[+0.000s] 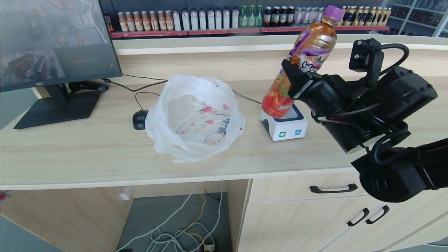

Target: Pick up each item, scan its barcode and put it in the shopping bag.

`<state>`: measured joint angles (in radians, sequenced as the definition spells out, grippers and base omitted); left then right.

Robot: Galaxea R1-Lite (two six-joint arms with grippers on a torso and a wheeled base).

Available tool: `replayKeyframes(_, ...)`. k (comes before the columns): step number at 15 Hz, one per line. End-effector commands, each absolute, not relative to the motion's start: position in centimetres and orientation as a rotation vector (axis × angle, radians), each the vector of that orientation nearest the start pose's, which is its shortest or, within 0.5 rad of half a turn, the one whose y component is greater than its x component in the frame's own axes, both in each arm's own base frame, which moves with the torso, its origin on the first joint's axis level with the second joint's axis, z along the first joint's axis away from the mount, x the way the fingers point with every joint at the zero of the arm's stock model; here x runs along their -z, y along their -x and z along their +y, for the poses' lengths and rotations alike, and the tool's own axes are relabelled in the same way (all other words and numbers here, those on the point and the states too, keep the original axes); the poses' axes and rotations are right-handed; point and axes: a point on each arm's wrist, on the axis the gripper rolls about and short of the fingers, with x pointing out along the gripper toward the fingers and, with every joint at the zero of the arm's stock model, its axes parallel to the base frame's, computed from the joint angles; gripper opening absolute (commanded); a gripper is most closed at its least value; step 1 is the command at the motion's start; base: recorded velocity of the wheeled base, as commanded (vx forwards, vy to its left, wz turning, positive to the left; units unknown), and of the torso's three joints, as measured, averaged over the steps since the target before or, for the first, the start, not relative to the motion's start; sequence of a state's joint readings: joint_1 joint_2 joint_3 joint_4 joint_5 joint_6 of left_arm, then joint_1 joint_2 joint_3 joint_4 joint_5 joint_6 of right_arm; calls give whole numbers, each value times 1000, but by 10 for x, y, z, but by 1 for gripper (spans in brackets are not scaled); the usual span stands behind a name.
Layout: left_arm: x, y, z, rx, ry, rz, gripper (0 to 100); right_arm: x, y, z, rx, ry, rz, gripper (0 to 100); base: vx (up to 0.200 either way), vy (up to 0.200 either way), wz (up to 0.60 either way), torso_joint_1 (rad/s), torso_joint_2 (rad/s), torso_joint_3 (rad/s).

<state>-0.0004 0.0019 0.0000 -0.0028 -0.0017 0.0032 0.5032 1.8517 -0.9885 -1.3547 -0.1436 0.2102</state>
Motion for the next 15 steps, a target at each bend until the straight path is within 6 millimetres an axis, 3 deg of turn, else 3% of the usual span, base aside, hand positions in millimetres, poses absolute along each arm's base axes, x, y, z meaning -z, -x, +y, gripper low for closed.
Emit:
replayKeyframes(1, -76, 23, 0, 2, -3, -2, 100, -262, -319, 161, -398, -454, -431, 0, 0, 0, 0, 0, 0, 0)
replayKeyframes(2, -76, 23, 0, 2, -3, -2, 100, -263, -320, 159, -400, -480, -427, 0, 0, 0, 0, 0, 0, 0)
replayKeyframes(6, -76, 23, 0, 2, -3, -2, 100, -255, -339, 122, -350, -816, -323, 0, 0, 0, 0, 0, 0, 0)
replayKeyframes(10, -76, 23, 0, 2, -3, -2, 100, -259, -358, 105, -312, -1082, -221, 0, 0, 0, 0, 0, 0, 0)
replayKeyframes(15, -76, 23, 0, 2, -3, -2, 100, -270, -364, 106, -355, -1253, -160, 0, 0, 0, 0, 0, 0, 0)
